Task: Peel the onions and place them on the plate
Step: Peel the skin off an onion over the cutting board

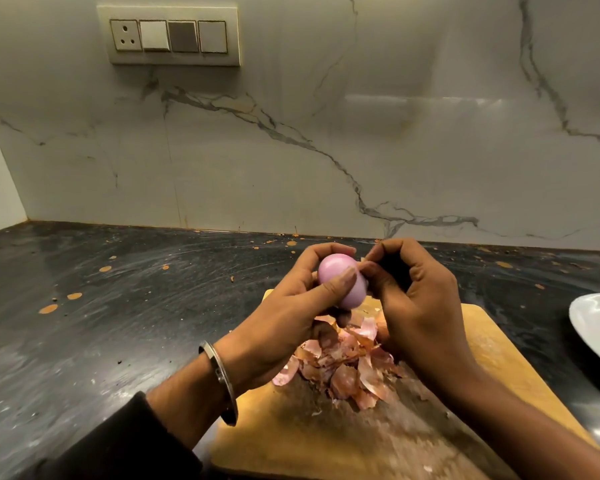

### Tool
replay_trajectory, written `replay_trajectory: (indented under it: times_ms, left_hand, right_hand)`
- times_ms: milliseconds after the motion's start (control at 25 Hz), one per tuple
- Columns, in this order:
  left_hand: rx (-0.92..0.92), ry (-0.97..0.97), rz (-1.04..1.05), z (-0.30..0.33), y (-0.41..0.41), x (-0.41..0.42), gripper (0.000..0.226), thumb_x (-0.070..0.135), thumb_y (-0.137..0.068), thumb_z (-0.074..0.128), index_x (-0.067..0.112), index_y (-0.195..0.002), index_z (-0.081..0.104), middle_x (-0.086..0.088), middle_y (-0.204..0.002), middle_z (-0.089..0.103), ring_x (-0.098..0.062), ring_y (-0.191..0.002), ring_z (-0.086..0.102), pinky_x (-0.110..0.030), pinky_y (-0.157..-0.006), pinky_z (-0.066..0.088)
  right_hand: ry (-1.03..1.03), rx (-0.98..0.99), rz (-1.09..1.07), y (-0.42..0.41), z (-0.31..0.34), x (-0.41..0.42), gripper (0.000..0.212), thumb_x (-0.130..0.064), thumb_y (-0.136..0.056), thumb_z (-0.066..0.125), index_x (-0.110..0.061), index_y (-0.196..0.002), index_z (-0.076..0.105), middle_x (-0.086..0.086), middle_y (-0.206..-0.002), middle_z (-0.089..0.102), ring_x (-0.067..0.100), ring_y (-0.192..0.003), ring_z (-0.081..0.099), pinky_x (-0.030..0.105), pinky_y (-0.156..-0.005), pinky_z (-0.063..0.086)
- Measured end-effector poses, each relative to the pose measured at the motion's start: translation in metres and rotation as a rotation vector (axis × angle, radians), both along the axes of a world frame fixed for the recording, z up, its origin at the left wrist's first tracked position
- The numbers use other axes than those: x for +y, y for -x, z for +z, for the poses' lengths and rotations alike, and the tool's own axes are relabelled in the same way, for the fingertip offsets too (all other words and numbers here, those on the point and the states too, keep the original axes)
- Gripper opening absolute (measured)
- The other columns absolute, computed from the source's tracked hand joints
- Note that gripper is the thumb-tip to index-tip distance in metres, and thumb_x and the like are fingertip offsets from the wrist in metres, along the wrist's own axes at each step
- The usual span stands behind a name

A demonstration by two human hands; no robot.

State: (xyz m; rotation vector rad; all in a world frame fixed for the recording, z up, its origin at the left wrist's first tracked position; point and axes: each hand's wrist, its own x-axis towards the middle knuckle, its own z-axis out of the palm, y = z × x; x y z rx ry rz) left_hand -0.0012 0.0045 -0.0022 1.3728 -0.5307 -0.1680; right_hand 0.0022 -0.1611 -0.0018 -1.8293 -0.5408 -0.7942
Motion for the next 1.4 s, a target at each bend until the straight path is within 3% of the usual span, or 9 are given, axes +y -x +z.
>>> replay_trajectory:
  times_ms: [120, 280, 520, 600, 720, 800, 1080, 1240, 1400]
  left_hand:
    - [-0.02, -0.049, 0.044, 0.001, -0.001, 0.004, 0.035, 0.042, -0.086, 0.063, 0.033, -0.12, 0.058, -0.009, -0.109, 0.059, -0.015, -0.069, 0.054, -0.022, -0.052, 0.044]
    - [-0.101, -0.145, 0.095, -0.002, 0.0, 0.003, 0.039, 0.052, -0.087, 0.056, 0.033, -0.121, 0.055, -0.007, -0.104, 0.06, -0.012, -0.067, 0.054, -0.022, -0.053, 0.046]
    - [-0.296, -0.289, 0.247, -0.002, 0.004, -0.004, 0.046, 0.058, -0.09, 0.041, 0.026, -0.121, 0.052, -0.004, -0.107, 0.059, -0.022, -0.08, 0.056, -0.041, -0.066, 0.053]
    - [-0.206, -0.233, 0.213, -0.001, 0.004, -0.006, 0.053, 0.06, -0.093, 0.039, 0.017, -0.119, 0.054, -0.011, -0.102, 0.06, -0.024, -0.076, 0.054, -0.038, -0.062, 0.05]
    - [0.066, -0.037, 0.075, 0.003, 0.003, -0.008, 0.068, 0.061, -0.09, 0.041, 0.0, -0.117, 0.051, -0.013, -0.084, 0.056, -0.013, -0.057, 0.041, -0.024, -0.047, 0.032]
    - [0.179, 0.076, -0.022, 0.004, 0.002, -0.009, 0.063, 0.059, -0.088, 0.043, 0.0, -0.11, 0.053, -0.014, -0.079, 0.055, -0.011, -0.052, 0.035, -0.023, -0.045, 0.023]
    - [0.398, 0.224, -0.169, 0.002, 0.0, -0.005, 0.053, 0.057, -0.084, 0.05, 0.006, -0.09, 0.063, -0.015, -0.069, 0.059, -0.009, -0.044, 0.036, -0.016, -0.035, 0.028]
    - [0.412, 0.232, -0.198, 0.001, -0.001, -0.003, 0.055, 0.059, -0.089, 0.046, 0.006, -0.095, 0.062, -0.015, -0.073, 0.056, -0.008, -0.045, 0.035, -0.015, -0.035, 0.026]
    - [0.218, 0.132, 0.046, -0.003, -0.004, -0.005, 0.046, 0.05, -0.094, 0.05, 0.012, -0.122, 0.054, -0.016, -0.095, 0.057, -0.012, -0.059, 0.043, -0.019, -0.042, 0.032]
  right_hand:
    - [-0.006, 0.054, 0.093, 0.001, 0.005, -0.004, 0.026, 0.005, -0.09, 0.065, -0.019, -0.098, 0.07, -0.005, -0.091, 0.072, 0.011, -0.083, 0.068, 0.018, -0.068, 0.055]
    - [0.023, 0.077, 0.055, 0.0, 0.008, -0.005, 0.032, 0.006, -0.088, 0.067, -0.026, -0.085, 0.066, -0.006, -0.079, 0.068, 0.01, -0.072, 0.065, 0.017, -0.061, 0.053]
    - [0.123, 0.129, 0.077, -0.003, 0.003, 0.0, 0.029, 0.012, -0.091, 0.054, -0.016, -0.083, 0.056, 0.002, -0.076, 0.057, 0.017, -0.069, 0.053, 0.032, -0.058, 0.049]
    - [0.133, 0.115, 0.076, -0.004, 0.001, 0.003, 0.026, 0.012, -0.093, 0.05, -0.012, -0.081, 0.054, 0.003, -0.073, 0.054, 0.018, -0.067, 0.048, 0.035, -0.055, 0.043]
    - [0.105, 0.027, 0.032, 0.0, 0.0, 0.009, 0.025, 0.01, -0.093, 0.049, -0.011, -0.08, 0.052, -0.002, -0.072, 0.051, 0.008, -0.065, 0.043, 0.019, -0.056, 0.035]
    - [0.035, 0.002, 0.052, 0.004, -0.001, 0.013, 0.026, 0.008, -0.09, 0.047, -0.015, -0.079, 0.05, -0.004, -0.072, 0.049, 0.004, -0.065, 0.044, 0.011, -0.056, 0.035]
    - [-0.113, 0.022, 0.173, 0.01, 0.0, 0.019, 0.014, -0.004, -0.086, 0.048, -0.016, -0.078, 0.053, -0.009, -0.074, 0.052, 0.0, -0.062, 0.047, 0.01, -0.053, 0.04]
    - [-0.169, 0.121, 0.321, 0.003, 0.001, 0.011, 0.016, -0.003, -0.092, 0.056, -0.016, -0.083, 0.059, -0.012, -0.075, 0.059, 0.0, -0.069, 0.053, 0.015, -0.062, 0.046]
    - [0.172, -0.039, -0.018, -0.005, -0.001, -0.001, 0.012, -0.002, -0.093, 0.061, -0.013, -0.089, 0.061, -0.004, -0.078, 0.061, 0.012, -0.07, 0.059, 0.027, -0.061, 0.05]
